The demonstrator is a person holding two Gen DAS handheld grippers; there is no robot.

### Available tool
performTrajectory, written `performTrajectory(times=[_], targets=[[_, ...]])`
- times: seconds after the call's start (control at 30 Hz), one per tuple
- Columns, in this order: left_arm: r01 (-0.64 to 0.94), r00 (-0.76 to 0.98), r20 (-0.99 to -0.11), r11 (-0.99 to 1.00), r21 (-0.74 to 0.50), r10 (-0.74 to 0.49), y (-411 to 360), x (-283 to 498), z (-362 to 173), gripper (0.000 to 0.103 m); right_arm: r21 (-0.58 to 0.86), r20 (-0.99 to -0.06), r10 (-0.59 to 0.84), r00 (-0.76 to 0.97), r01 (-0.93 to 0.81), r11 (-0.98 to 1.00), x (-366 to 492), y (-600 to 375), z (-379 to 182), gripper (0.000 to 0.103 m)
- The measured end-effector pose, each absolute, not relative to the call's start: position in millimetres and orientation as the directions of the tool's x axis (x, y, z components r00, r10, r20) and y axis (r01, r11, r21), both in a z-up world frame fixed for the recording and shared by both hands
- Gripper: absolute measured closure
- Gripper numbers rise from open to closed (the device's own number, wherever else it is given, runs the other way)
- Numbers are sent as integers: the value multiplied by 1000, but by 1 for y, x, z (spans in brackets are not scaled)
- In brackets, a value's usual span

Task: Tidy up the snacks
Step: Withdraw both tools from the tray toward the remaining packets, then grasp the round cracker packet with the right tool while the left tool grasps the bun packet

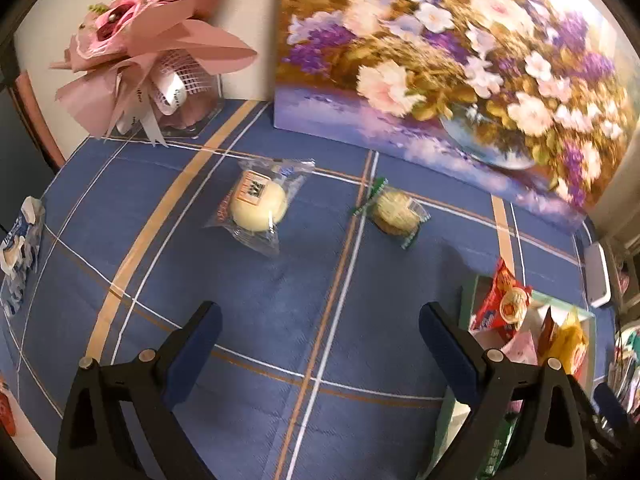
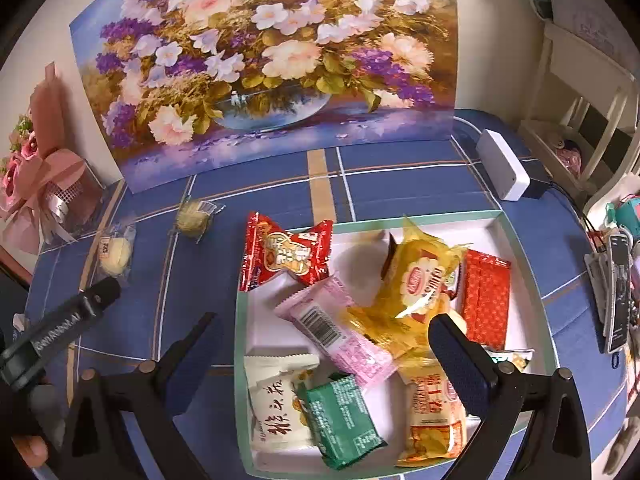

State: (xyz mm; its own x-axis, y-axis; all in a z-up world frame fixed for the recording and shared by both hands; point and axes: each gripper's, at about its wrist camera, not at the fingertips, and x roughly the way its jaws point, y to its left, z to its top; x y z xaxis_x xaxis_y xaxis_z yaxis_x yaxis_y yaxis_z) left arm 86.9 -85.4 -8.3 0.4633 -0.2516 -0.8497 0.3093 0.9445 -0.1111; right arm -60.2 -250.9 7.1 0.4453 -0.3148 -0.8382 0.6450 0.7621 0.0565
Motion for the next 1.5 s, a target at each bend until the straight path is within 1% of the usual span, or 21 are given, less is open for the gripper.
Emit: performTrajectory(times=[0.5, 0.67, 0.8, 0.9, 1.03, 1.27, 1.43, 1.5], targets=[[226, 528, -808, 960, -165, -263, -28, 139, -4, 4, 48, -854, -265, 447, 574, 817, -9, -226, -6, 0], [196, 523, -809, 962, -190, -266, -16, 156, -10, 4, 81, -855, -226, 466, 552, 830, 12, -224, -9, 0], [185, 490, -818, 953, -241, -302, -12, 168, -20, 4, 116, -857, -192, 478, 542, 833, 31, -227, -13, 0], [213, 472, -816, 942, -260, -332, -13, 179, -25, 4, 135, -859, -168, 483, 531, 837, 47, -229, -16, 0], [257, 454, -836, 943, -210, -309, -17, 195, -36, 4, 151, -858, -153, 491, 524, 838, 70, -233, -19, 0], [297, 396, -855, 928, -226, -335, -21, 218, -54, 4, 170, -869, -111, 482, 502, 848, 105, -234, -28, 0], [288, 388, -860, 930, -227, -331, -25, 233, -59, 4, 218, -890, -43, 454, 506, 835, 127, -240, -43, 0], [308, 384, -863, 927, -215, -327, -30, 238, -60, 5, 231, -897, -26, 442, 517, 824, 134, -244, -49, 0]])
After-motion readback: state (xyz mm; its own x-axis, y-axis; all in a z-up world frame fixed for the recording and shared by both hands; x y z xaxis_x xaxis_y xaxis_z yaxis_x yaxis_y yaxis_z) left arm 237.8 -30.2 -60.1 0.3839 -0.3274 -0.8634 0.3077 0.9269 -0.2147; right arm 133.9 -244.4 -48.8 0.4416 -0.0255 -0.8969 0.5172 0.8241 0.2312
